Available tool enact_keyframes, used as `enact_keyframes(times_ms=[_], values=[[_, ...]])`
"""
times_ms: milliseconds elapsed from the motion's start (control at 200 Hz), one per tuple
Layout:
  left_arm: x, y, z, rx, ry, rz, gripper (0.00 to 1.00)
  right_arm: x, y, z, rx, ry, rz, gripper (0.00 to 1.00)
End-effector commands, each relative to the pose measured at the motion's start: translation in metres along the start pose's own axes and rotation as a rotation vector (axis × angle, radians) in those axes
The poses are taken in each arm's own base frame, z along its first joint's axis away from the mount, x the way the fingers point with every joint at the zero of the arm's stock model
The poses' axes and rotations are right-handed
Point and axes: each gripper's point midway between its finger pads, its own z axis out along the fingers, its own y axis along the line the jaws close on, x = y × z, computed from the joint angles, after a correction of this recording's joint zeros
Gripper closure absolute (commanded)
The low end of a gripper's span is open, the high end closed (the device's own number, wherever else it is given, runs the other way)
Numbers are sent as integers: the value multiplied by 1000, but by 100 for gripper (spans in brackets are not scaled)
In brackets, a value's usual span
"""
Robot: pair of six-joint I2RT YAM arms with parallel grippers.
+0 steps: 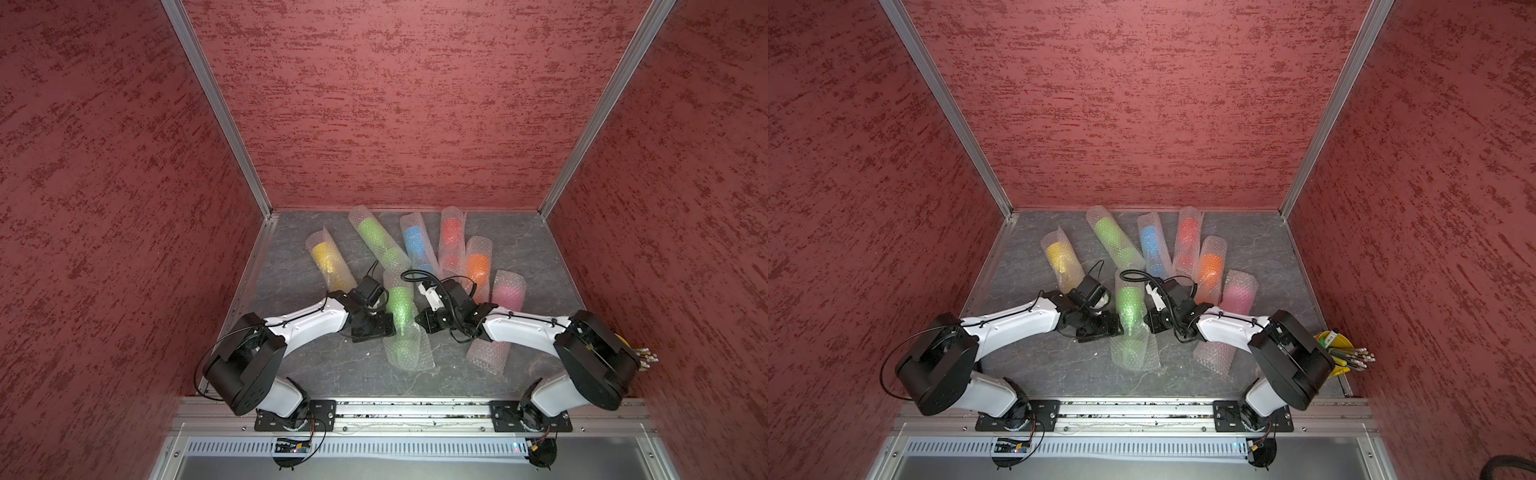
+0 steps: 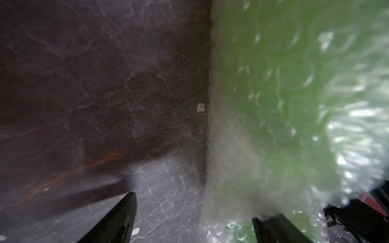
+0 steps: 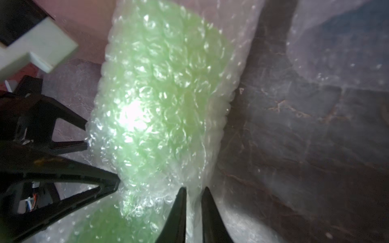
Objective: Unpack wine glasses from bubble wrap
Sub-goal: Unwrap the bubble wrap at the center of the board.
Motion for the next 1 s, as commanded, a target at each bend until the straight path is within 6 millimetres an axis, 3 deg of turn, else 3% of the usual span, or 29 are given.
enact_keyframes(times_ms=[0,190,286,451,781,862,992], values=[[-2,5,-12,-20,-25,17,15,-9,19,-7,-93,-38,-3,100],[-10,-11,-48,14,-93,74,8,-23,48,-25,-197,-86,-16,100],[-12,-20,-54,38,-88,99,5,-27,55,-30,-215,-101,-14,100],[-11,-40,-45,110,-45,128,5,-32,65,-33,-268,-107,-6,100],[-3,-65,-16,201,40,153,9,-31,65,-28,-281,-101,12,100],[-4,-60,-7,168,56,142,15,-32,64,-26,-274,-101,11,100],[-8,-44,3,111,58,99,38,-32,53,-23,-207,-99,4,100]])
